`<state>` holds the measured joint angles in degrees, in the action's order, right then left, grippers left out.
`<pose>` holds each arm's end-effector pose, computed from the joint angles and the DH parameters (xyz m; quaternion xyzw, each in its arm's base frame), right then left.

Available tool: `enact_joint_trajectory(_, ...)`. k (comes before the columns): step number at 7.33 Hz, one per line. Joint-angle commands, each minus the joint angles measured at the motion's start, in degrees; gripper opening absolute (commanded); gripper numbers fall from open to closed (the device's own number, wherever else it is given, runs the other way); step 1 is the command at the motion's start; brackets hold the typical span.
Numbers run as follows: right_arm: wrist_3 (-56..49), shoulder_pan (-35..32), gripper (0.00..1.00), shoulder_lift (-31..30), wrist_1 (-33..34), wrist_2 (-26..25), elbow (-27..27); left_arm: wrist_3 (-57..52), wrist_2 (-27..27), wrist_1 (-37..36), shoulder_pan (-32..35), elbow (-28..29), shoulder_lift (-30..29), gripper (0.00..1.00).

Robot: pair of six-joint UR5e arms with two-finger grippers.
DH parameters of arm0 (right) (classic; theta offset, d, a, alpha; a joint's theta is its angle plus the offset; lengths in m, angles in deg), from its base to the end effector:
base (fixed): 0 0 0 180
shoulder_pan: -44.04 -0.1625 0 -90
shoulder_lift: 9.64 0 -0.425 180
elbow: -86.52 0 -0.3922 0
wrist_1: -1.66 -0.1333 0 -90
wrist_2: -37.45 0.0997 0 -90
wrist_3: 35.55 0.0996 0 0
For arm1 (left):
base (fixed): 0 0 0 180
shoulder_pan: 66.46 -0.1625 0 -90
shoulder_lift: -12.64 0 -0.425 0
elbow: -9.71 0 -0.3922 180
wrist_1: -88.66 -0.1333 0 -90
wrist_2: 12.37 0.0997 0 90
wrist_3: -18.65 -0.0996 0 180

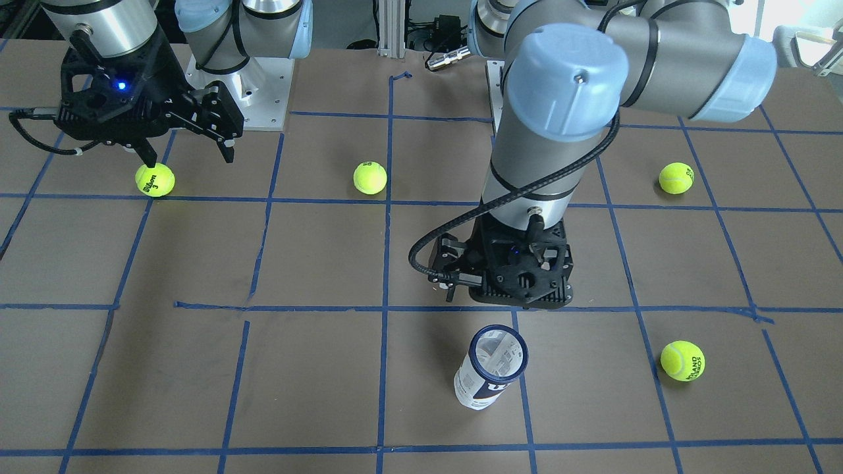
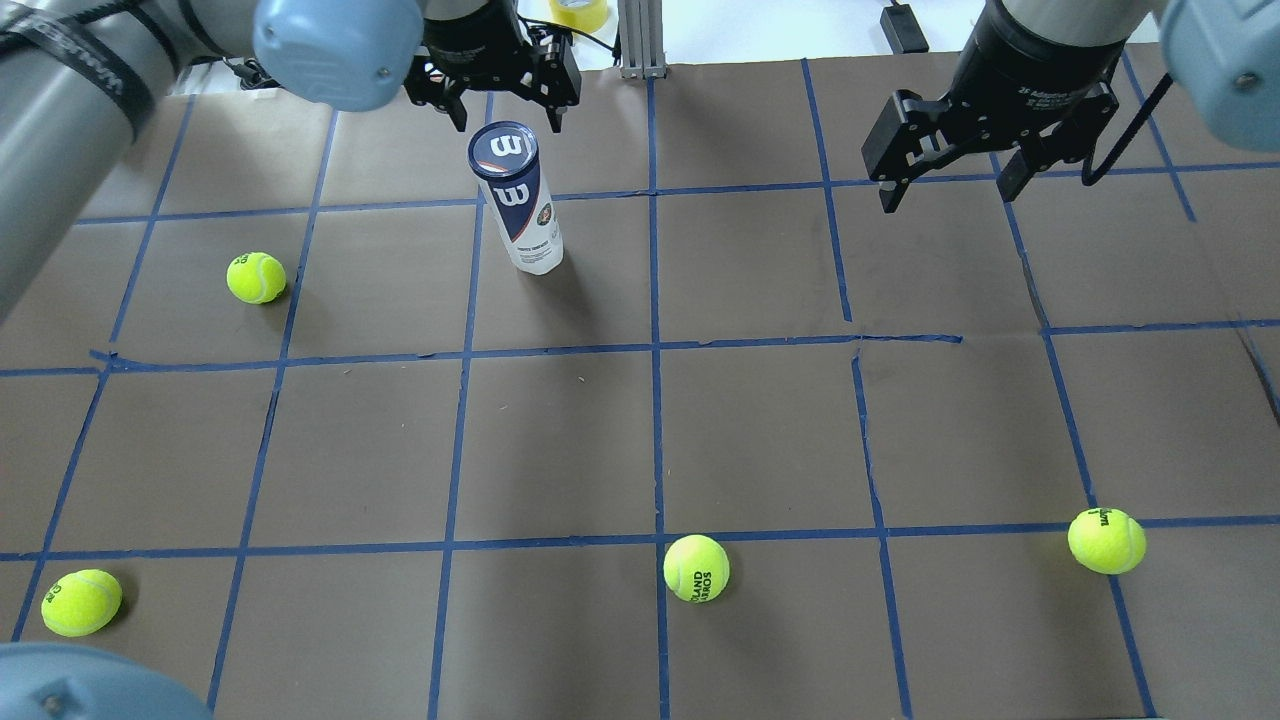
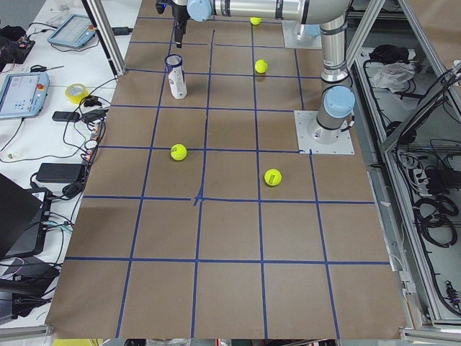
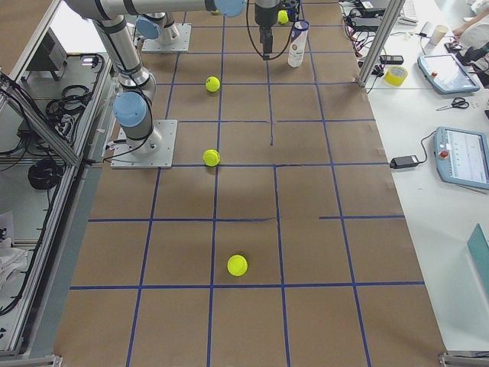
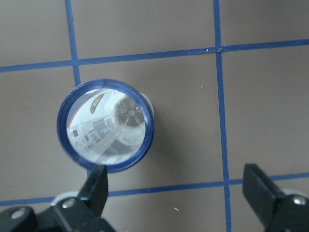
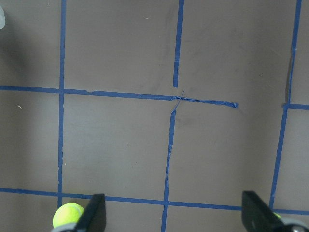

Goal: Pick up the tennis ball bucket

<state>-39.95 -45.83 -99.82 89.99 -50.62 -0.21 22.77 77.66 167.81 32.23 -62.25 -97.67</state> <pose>0.1355 -0.4932 0.5147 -0.0375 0.9990 -0.0162 0.0162 -0.2304 -0.6252 0.4619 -0.0397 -0.9964 0.0744 0.0081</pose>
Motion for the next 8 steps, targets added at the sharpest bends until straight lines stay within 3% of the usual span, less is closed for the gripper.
enact_joint_trajectory(1,0.0,0.0,1.0,0.0,0.0,0.0,0.1,-6.5,-1.3,7.2,-5.6,-0.2,4.0,1.0)
enact_joint_trajectory(6,0.8,0.0,1.0,-0.4,-0.3,0.0,0.0,-12.7,-1.3,9.1,-13.9,-13.2,17.1,1.0)
enact_joint_trajectory(8,0.8,0.0,1.0,-0.4,-0.4,-0.2,0.0,-11.2,-1.3,9.1,-13.5,-18.1,20.7,1.0)
